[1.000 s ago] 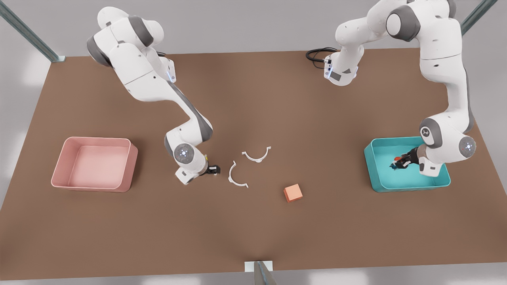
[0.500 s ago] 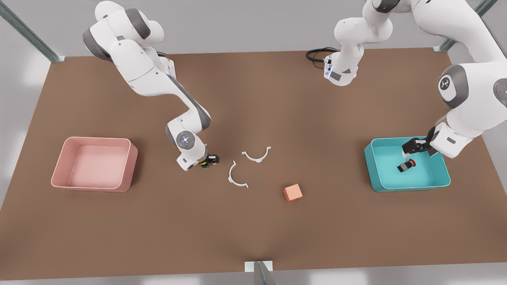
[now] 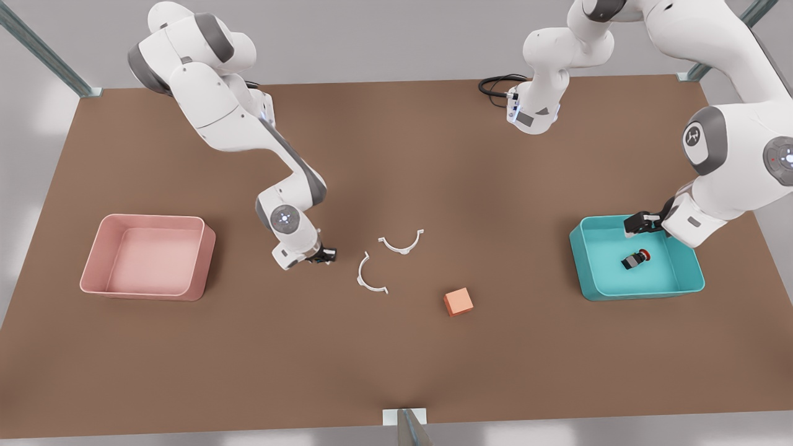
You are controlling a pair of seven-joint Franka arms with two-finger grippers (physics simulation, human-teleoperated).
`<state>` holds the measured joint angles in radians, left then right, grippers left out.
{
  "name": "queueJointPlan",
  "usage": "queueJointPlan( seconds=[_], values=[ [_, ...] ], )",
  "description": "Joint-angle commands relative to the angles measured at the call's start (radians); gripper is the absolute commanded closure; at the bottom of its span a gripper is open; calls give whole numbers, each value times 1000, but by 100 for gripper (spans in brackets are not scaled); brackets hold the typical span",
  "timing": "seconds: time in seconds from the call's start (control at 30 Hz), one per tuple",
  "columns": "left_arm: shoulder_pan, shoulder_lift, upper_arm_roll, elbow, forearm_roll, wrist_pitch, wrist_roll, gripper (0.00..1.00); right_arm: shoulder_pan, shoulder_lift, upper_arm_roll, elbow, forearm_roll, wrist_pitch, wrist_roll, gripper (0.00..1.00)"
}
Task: Place the red button in the blue storage box with the left arm, and place the yellow button in the pink storage box with the right arm
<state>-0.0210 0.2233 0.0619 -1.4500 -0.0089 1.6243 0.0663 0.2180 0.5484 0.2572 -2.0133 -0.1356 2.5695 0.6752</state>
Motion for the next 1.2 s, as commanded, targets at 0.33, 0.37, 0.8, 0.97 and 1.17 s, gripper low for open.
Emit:
queueJointPlan(
  seconds=[0.33, 0.37, 0.8, 0.97, 1.17],
  values=[
    [3, -1, 1, 0, 3, -7, 43, 0, -34, -38, 11, 16, -16, -9, -6, 66],
    [3, -1, 1, 2, 4, -7, 43, 0, -42, -62, 11, 16, -16, -11, -19, 66],
    [3, -1, 1, 0, 4, -9, 40, 0, -491, -217, 66, 31, -12, -342, -566, 67],
    [3, -1, 1, 0, 4, -7, 40, 0, -680, -278, 73, 31, -6, -502, -828, 67],
    [1, -1, 1, 0, 4, -7, 38, 0, -807, -275, 71, 16, 30, -612, -982, 67]
  ],
)
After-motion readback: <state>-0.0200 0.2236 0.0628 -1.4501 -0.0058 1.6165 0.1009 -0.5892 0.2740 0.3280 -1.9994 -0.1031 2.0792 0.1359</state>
